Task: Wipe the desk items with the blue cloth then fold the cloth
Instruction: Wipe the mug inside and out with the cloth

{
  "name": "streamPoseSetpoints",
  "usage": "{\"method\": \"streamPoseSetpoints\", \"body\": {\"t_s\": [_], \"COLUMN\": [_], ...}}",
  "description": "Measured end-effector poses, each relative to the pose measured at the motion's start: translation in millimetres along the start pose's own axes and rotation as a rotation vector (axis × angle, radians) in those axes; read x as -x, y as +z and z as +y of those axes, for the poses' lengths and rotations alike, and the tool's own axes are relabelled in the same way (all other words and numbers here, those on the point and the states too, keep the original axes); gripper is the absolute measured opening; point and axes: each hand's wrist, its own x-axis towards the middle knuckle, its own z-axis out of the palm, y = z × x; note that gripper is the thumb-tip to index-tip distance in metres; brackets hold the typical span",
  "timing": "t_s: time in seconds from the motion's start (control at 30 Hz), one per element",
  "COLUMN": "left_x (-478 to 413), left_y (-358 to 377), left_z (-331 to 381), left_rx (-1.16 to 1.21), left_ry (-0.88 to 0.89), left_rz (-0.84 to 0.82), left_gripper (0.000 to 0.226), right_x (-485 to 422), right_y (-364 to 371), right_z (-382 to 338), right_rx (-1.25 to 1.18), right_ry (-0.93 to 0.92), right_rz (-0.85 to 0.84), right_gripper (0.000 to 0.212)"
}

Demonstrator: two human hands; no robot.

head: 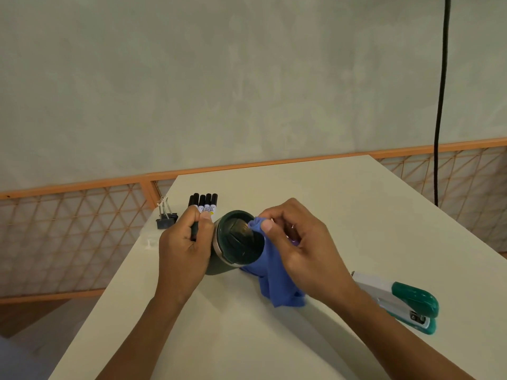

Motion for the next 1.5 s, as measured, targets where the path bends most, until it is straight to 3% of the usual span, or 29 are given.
{"method": "streamPoseSetpoints", "body": {"t_s": [0.17, 0.27, 0.43, 0.53, 0.6, 0.7, 0.87, 0.97, 1.03, 1.13, 1.3, 1.4, 1.5], "left_x": [-1.6, -1.7, -2.1, -3.6, -4.7, -5.3, -0.7, -6.2, -12.7, -17.0, -16.1, -10.6, -0.4], "left_y": [-3.6, -3.6, -4.1, -1.6, -0.8, 0.3, 6.7, 4.9, 2.5, 0.1, -4.8, 2.7, 11.0], "left_z": [-0.7, 0.2, -1.2, 2.5, 2.4, 5.0, 20.2, 14.7, 6.5, -0.6, 5.2, 13.7, 13.7], "left_rx": [-0.006, -0.032, -0.006, 0.087, 0.172, 0.27, 0.416, 0.546, 0.726, 0.822, 0.843, 0.9, 0.831], "left_ry": [0.004, 0.018, 0.004, -0.159, -0.328, -0.471, -0.582, -0.7, -0.794, -0.789, -0.675, -0.621, -0.55], "left_rz": [0.011, 0.02, -0.001, -0.005, -0.03, -0.1, -0.219, -0.206, -0.167, -0.173, -0.222, -0.252, -0.3], "left_gripper": [0.038, 0.043, 0.041, 0.037, 0.043, 0.055, 0.055, 0.056, 0.047, 0.036, 0.029, 0.016, 0.019], "right_x": [5.6, 4.9, 11.6, 7.7, 4.5, 6.8, 6.9, 7.8, 11.2, 15.9, 8.9, 8.4, 8.0], "right_y": [4.8, 8.0, 14.6, 11.9, 9.2, 12.5, 20.3, 16.1, 15.9, 20.4, 13.8, 15.0, 14.5], "right_z": [12.7, 16.3, 9.7, 4.6, 8.3, 15.5, 19.2, 27.7, 32.7, 36.3, 25.5, 18.2, 17.4], "right_rx": [0.45, 0.593, 0.123, -0.039, -0.008, 0.102, 0.189, 0.245, 0.273, 0.299, 0.099, -0.071, -0.168], "right_ry": [-0.346, -0.43, -0.177, -0.047, 0.01, 0.005, -0.065, -0.176, -0.252, -0.284, -0.021, 0.141, 0.221], "right_rz": [-0.186, -0.198, -0.206, -0.054, 0.08, 0.147, 0.169, 0.143, 0.032, -0.099, 0.115, 0.143, 0.167], "right_gripper": [0.018, 0.017, 0.014, 0.014, 0.011, 0.005, 0.027, 0.017, 0.017, 0.016, 0.015, 0.013, 0.012]}}
